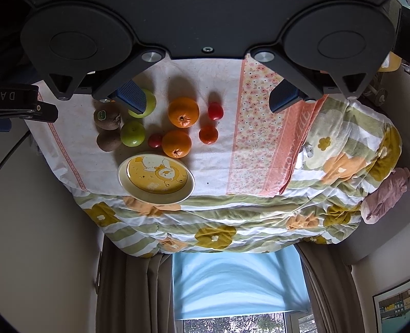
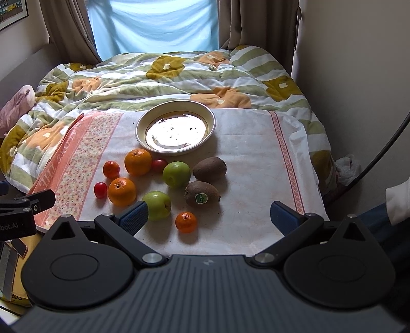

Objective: Organize fruits

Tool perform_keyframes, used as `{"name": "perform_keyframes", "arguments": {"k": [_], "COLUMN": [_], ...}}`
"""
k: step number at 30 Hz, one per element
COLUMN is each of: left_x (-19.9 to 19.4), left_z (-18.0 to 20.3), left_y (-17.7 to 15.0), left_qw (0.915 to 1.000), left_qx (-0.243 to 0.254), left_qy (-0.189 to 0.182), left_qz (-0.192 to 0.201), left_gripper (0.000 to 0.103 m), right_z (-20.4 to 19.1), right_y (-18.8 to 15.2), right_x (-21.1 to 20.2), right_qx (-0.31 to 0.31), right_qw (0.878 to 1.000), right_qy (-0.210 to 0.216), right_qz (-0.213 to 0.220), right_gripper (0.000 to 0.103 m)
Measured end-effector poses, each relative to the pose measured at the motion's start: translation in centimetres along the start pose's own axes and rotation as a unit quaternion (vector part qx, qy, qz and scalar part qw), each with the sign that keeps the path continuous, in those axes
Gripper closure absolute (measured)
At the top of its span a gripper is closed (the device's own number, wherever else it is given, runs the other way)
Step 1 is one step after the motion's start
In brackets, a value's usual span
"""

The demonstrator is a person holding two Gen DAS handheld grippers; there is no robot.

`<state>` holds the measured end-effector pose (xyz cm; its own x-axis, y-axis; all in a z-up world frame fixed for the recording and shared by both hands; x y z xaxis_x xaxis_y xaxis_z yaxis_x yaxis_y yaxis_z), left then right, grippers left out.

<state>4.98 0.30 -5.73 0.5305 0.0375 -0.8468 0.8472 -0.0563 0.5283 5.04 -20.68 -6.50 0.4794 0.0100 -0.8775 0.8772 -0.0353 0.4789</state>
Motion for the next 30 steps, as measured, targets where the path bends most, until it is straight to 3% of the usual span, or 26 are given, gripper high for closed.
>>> {"name": "perform_keyframes", "arguments": {"k": [21, 30], "left_x": [-0.9, 2.9], "left_z": [-1.0, -0.6], "left_y": [1.0, 1.2], "left_qw": [0.9997, 0.9991], "left_qx": [0.013, 0.039], "left_qy": [-0.004, -0.017], "left_qz": [0.022, -0.003], "left_gripper": [0.0, 0.0], "right_z": [-0.4, -0.1], "right_y": [0.6, 1.1], "right_x": [0.1, 2.8], "right_qx": [0.012, 0.037], "right_qw": [1.0, 0.999], "right_qy": [0.02, 0.021], "right_qz": [-0.004, -0.02], "right_gripper": [0.0, 0.0]}}
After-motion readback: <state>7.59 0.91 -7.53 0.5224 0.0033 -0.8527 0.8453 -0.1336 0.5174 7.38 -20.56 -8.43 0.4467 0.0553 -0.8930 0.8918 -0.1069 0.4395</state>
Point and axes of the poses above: each gripper's, at about its wrist camera, not at the fingertips, and x roughly the way its jaws point, z to its right, y to its top, the point moved 9 cm from there along x, roughly the way its jaws point, and after that the axes turned 11 degrees about -z, right-handed, at the moved point
